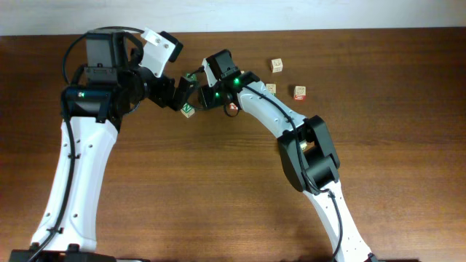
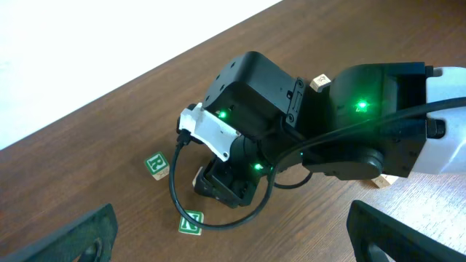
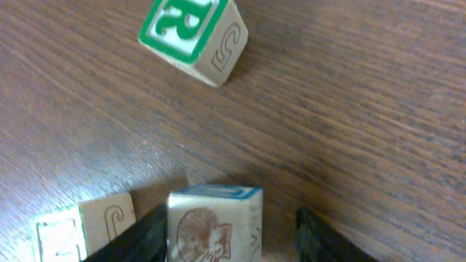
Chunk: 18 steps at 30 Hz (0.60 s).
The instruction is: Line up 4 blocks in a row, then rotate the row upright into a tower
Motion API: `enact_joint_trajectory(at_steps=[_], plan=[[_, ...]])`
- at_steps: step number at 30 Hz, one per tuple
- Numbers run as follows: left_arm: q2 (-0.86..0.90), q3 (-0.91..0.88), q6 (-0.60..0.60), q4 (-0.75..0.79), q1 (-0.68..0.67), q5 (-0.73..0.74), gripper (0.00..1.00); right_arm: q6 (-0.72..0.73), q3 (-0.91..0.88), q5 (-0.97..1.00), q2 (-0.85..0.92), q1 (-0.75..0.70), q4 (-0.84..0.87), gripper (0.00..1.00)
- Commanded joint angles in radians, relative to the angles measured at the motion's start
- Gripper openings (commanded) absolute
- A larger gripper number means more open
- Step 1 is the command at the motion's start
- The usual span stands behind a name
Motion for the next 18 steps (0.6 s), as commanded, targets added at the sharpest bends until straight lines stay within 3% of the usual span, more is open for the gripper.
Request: enact_joint_trajectory(at_steps=[1, 6, 11, 18], plan=[[0.006, 0.021, 0.009, 0.002, 0.000, 0.018, 0.99, -0.005, 0.006, -0.007, 0.027, 0.009, -0.008, 0.38], [0.006, 0.021, 0.009, 0.002, 0.000, 0.018, 0.99, 0.006, 0.009, -0.018, 0.016, 0.009, -0.047, 0.23], [0.006, 0.021, 0.009, 0.002, 0.000, 0.018, 0.99, 0.016, 0.009, -0.018, -0.043, 0.009, -0.146, 0.22], [0.006, 0.021, 0.009, 0.002, 0.000, 0.018, 0.99, 0.060, 0.009, -0.018, -0.099, 0.008, -0.486, 0.23]])
